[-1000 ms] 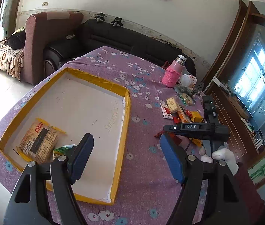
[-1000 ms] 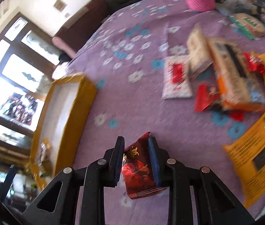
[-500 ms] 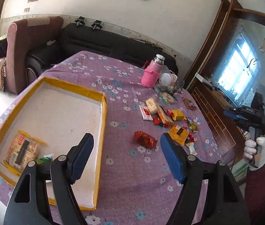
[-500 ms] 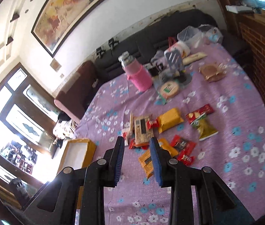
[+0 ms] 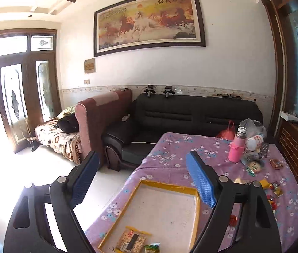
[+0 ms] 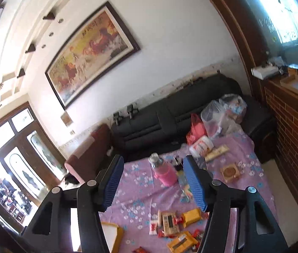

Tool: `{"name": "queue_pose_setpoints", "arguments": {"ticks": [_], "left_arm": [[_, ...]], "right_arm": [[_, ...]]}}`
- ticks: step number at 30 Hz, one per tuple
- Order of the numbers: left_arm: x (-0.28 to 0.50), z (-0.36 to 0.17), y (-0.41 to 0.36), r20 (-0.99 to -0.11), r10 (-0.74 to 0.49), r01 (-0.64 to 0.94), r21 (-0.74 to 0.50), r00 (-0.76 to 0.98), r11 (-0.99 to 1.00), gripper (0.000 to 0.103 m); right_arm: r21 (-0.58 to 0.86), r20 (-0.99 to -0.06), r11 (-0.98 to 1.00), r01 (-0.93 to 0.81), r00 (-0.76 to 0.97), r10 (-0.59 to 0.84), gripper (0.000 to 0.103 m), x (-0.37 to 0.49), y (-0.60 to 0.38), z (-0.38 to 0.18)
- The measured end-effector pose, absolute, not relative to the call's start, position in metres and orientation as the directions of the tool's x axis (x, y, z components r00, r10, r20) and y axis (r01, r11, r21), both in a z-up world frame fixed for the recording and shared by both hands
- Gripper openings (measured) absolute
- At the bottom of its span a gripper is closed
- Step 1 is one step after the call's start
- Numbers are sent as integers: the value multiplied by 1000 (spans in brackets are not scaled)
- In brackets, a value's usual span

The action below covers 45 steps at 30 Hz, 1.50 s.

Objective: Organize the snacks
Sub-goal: 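Grasp the red candy bag with the left tool while the right tool grasps a white cake, then carry both snacks over the yellow tray and release them inside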

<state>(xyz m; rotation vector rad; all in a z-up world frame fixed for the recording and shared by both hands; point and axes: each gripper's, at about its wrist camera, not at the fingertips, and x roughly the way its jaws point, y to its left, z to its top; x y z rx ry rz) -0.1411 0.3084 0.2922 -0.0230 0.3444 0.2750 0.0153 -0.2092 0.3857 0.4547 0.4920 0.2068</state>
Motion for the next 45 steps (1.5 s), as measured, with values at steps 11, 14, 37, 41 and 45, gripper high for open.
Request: {"name": "queue_pose_setpoints", "arguments": {"ticks": [11,14,37,41,45], "left_arm": [[-59,125,218,-682,-263,79,-289,683,954,85],[-42,89,184,-728,-321,102,-329,606,939,85],[15,17,113,-786,-264,161,-210,559,964,38],[-6,43,136,-736,-298,140,-270,608,953,39],[-32,78,178,-679,-301,108,-312,670,944,39]], "right_arm": [[308,-835,951,-17,475,279,42,10,-134,51],[205,-862,978,-31,467,195,43,8,-116,22],[205,-797,974,-98,561,225,26,-28,-105,47],[225,-778,964,-139,570,264,26,-32,-89,61],[240,-755,947,-213,572,320,26,-35,-57,83]]}}
